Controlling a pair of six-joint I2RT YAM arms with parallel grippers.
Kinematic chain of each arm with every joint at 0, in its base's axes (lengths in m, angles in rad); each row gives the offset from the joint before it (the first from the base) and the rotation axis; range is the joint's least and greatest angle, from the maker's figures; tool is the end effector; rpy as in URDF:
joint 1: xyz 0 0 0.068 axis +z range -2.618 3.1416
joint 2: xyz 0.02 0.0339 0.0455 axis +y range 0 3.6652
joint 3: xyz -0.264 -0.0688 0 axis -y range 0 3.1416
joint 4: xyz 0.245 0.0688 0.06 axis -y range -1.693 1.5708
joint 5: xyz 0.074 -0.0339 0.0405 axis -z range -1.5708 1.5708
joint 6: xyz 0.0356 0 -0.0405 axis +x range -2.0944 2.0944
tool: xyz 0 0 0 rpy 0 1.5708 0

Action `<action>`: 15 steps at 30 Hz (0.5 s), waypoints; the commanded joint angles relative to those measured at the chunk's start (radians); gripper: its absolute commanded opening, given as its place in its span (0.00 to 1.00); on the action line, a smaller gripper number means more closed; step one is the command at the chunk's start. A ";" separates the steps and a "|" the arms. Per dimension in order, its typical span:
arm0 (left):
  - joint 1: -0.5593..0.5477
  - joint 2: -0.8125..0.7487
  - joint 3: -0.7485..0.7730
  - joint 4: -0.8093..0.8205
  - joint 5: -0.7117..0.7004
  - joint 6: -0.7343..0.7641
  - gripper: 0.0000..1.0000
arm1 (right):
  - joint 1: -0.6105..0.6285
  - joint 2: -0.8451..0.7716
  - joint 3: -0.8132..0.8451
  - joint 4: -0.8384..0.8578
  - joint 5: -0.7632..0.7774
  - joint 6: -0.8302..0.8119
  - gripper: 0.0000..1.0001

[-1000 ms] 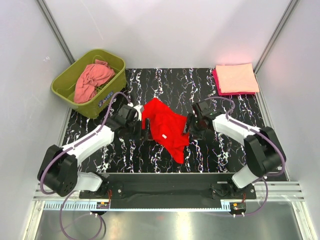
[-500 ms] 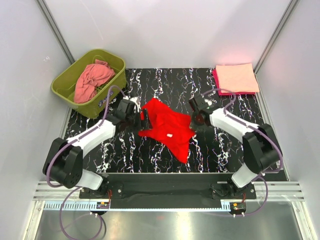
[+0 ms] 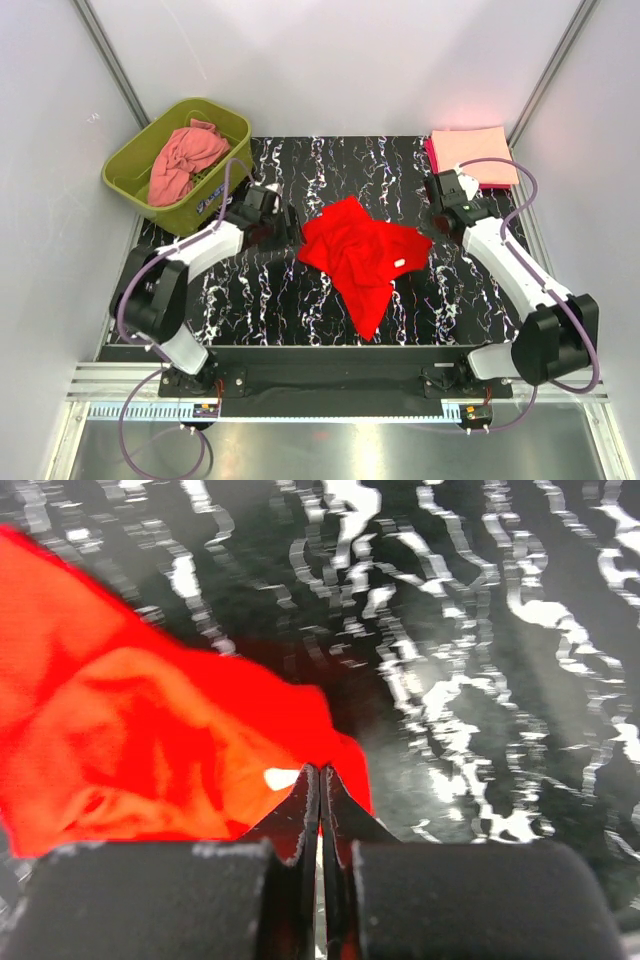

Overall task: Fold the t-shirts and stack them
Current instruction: Flatten the tshirt out

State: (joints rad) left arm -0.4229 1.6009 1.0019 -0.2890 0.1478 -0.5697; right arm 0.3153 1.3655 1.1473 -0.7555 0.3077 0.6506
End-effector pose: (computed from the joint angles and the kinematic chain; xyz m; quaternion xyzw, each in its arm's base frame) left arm 0.3015 -0.1415 0.2041 -0.0443 0.9390 -0.2202 0.2605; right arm 0.2686 0.0763 0.2882 0.2020 0.9237 0.0053 0.3254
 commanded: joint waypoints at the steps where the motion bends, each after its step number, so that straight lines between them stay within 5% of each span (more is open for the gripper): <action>1: 0.003 0.037 0.064 0.051 0.038 -0.001 0.76 | -0.047 0.064 0.067 -0.048 0.113 -0.034 0.00; 5: 0.003 0.120 0.099 0.102 0.084 -0.004 0.76 | -0.130 0.173 0.162 -0.071 0.181 -0.068 0.06; 8: 0.003 0.203 0.164 0.071 0.087 0.008 0.76 | -0.136 0.240 0.296 -0.148 0.208 -0.091 0.25; 9: 0.003 0.232 0.197 0.068 0.091 0.020 0.76 | -0.128 0.236 0.336 -0.157 0.153 -0.085 0.35; 15: 0.003 0.318 0.292 0.071 0.125 0.039 0.72 | 0.053 0.123 0.229 0.014 -0.114 -0.082 0.52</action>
State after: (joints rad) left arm -0.4229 1.8889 1.2205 -0.2504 0.2310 -0.5545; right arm 0.2592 1.5650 1.4090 -0.8242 0.3439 0.5735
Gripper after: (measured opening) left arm 0.735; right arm 0.511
